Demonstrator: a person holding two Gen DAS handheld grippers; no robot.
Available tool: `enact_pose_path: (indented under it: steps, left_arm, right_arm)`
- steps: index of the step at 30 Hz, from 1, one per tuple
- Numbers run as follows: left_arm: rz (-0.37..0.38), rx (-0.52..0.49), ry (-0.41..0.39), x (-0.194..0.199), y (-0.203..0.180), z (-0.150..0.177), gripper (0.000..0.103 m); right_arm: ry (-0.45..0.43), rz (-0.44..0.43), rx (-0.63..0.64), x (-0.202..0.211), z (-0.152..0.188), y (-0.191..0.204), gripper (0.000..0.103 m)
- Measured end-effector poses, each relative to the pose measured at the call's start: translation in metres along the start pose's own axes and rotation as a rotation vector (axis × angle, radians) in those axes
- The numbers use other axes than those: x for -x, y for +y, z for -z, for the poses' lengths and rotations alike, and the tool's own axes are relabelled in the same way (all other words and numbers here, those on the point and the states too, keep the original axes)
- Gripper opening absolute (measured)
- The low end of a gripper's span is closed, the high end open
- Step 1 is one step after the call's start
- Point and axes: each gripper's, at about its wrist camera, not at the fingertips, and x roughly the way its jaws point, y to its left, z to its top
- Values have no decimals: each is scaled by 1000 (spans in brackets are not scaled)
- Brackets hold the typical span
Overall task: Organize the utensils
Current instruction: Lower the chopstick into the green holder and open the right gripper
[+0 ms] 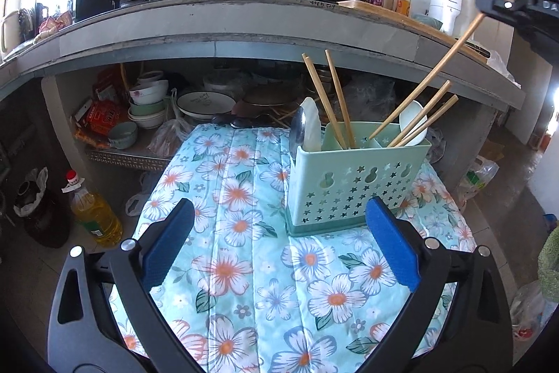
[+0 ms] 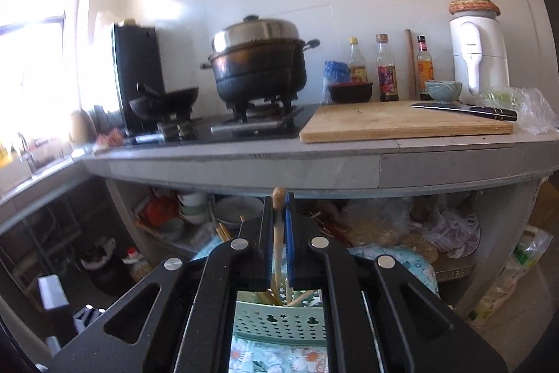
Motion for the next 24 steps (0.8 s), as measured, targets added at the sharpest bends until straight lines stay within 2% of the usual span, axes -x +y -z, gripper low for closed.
enact_pose_path:
  steps: [7,10,12,13,15,20,24]
  left_arm:
    - [-36,6,0,0,0,-1,95]
    - [-44,7,0,0,0,0,95]
    - [-53,9,2,-1,0,1,95]
    - [-57,9,3,-1,0,1,95]
    - [-60,8,7,-2,0,2,95]
    - [-66,13,9,-3,0,1,95]
    - [-68,25,10,-4,0,0,95]
  right_arm:
    - [45,63,134,-33,15,27,6]
    - [101,17,178,-50,27,37,7]
    - [100,-14,182,-48,33,40,10]
    - [97,-31,171,-46,33,39,15]
    - [76,-64,120,-37,31,32,37]
    - [28,-113,-43,-3,25,-1,41]
    - [8,-108,-140,26,36,-23,45]
